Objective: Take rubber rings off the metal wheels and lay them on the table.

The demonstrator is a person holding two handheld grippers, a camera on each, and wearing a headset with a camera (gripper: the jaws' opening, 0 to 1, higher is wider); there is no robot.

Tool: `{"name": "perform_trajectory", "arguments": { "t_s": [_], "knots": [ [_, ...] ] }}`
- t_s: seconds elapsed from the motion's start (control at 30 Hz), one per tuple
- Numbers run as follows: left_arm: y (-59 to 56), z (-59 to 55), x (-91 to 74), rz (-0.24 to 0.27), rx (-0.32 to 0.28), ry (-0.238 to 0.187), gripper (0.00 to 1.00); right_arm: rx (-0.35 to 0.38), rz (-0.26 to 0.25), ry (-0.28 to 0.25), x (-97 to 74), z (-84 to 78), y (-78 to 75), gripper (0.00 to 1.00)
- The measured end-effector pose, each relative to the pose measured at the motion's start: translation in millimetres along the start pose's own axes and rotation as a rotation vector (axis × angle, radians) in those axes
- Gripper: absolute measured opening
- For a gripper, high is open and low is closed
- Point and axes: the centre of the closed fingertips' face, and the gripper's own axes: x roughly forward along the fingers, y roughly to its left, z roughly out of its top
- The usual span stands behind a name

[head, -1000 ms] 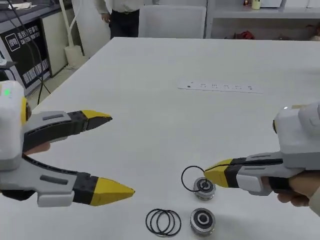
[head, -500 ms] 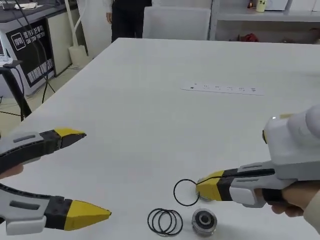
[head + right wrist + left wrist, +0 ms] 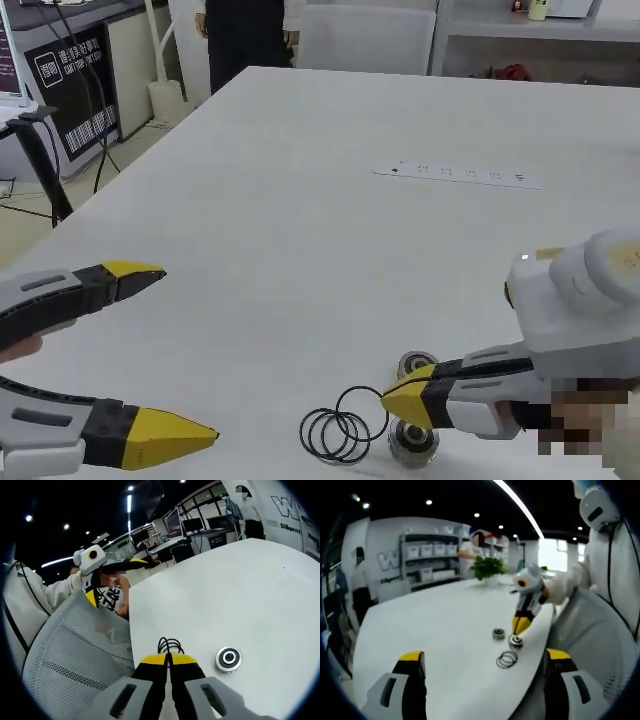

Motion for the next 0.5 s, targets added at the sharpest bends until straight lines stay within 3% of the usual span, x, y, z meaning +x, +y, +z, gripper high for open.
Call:
{"name": "perform_trajectory", "arguments": {
  "t_s": [0.5],
  "knots": [
    [0.4, -8.5, 0.4, 0.002, -0.023, 0.013, 1.00, 0.007, 0.015, 0.072, 15.1, -17.6, -5.9, 0.00]
  ]
}}
